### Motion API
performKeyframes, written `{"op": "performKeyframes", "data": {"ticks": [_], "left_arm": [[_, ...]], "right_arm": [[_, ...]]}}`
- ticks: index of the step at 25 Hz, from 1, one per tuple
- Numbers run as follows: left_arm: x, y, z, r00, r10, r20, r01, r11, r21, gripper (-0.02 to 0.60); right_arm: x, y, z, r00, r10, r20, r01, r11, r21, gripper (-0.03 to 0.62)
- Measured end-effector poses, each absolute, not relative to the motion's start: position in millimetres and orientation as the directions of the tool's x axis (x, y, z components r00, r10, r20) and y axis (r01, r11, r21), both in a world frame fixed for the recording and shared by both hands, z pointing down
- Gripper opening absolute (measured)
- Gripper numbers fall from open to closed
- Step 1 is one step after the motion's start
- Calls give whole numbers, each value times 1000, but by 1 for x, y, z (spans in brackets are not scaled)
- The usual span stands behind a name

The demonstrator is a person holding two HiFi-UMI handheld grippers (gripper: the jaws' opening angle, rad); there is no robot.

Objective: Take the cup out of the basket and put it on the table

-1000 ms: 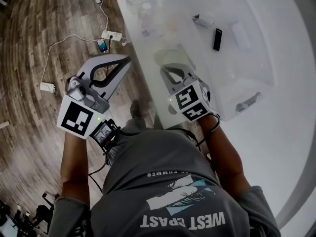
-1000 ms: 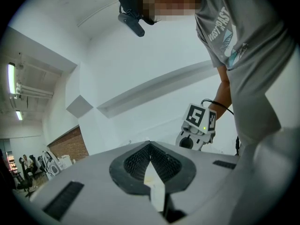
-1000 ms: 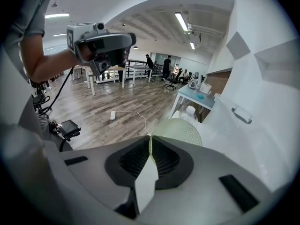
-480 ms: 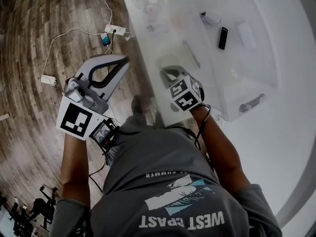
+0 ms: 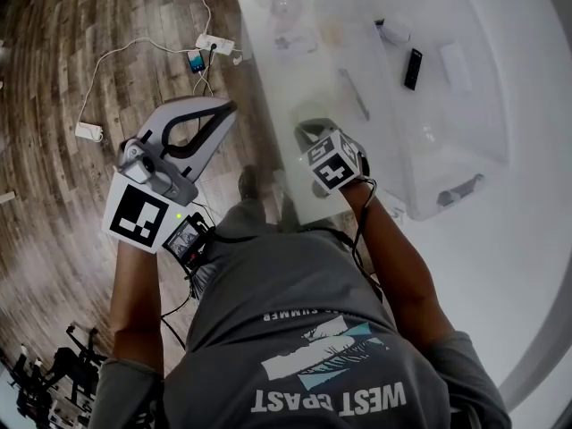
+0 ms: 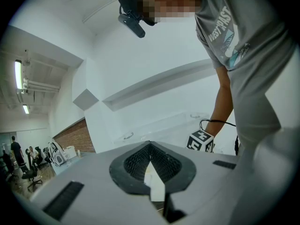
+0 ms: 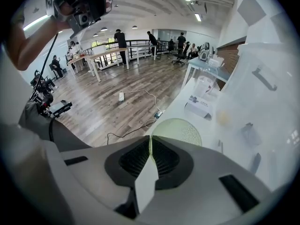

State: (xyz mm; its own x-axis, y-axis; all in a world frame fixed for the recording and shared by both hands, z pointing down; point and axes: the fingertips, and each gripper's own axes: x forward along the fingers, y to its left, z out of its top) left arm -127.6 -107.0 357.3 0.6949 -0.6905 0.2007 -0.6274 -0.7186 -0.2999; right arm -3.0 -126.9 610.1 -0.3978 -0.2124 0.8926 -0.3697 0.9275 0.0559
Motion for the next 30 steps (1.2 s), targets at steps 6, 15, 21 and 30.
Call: {"op": "performKeyframes", "data": {"ticks": [6,15,21,30], "left_arm": [[-130,-104,357,691,-694,204,-630,-716,-302,9],[-125,-105,349,712,-676,192,-607,-729,-317,9],[-119,-105,338,732,-656,184,-583,-742,-331,9],[-103,-103,324,770,-616,168,-536,-767,-353,9]], "right_arm": [[4,-120,626,-356,-188,915,-356,933,53,31],[2,-117,613,-357,-217,908,-346,934,87,48],[-6,-116,558,-451,-323,832,-374,915,152,29],[-19,-103,426,-611,-492,621,-435,863,256,11]]}}
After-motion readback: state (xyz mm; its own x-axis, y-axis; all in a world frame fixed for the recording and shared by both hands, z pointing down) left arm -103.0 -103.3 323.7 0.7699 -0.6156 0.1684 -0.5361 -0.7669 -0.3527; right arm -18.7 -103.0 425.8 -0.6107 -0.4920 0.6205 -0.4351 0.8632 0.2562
